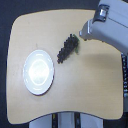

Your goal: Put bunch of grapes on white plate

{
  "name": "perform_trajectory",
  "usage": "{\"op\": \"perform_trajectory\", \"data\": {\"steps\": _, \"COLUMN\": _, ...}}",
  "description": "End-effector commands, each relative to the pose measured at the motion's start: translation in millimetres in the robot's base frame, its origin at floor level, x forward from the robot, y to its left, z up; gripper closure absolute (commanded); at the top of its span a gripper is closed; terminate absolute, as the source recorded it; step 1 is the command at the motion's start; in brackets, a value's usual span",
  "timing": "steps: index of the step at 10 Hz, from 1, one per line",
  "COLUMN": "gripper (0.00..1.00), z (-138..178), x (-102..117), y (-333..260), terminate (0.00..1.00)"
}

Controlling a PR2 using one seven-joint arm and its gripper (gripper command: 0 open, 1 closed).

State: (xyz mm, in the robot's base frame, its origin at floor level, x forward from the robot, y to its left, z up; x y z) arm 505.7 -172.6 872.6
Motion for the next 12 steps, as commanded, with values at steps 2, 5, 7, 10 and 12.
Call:
{"op": "perform_trajectory", "data": {"steps": 2, "gripper": 0.0, "z": -44.9, "x": 37.1, "y": 93.9, "terminate": 0.0}}
{"op": "perform_trajectory", "data": {"steps": 5, "gripper": 0.0, "z": -74.3, "x": 43.8, "y": 103.8, "terminate": 0.0}}
{"op": "perform_trajectory", "data": {"steps": 7, "gripper": 0.0, "z": -89.2, "x": 45.4, "y": 108.6, "terminate": 0.0}}
{"op": "perform_trajectory", "data": {"steps": 10, "gripper": 0.0, "z": -111.8, "x": 51.9, "y": 108.5, "terminate": 0.0}}
{"op": "perform_trajectory", "data": {"steps": 12, "gripper": 0.0, "z": -128.2, "x": 37.2, "y": 117.6, "terminate": 0.0}}
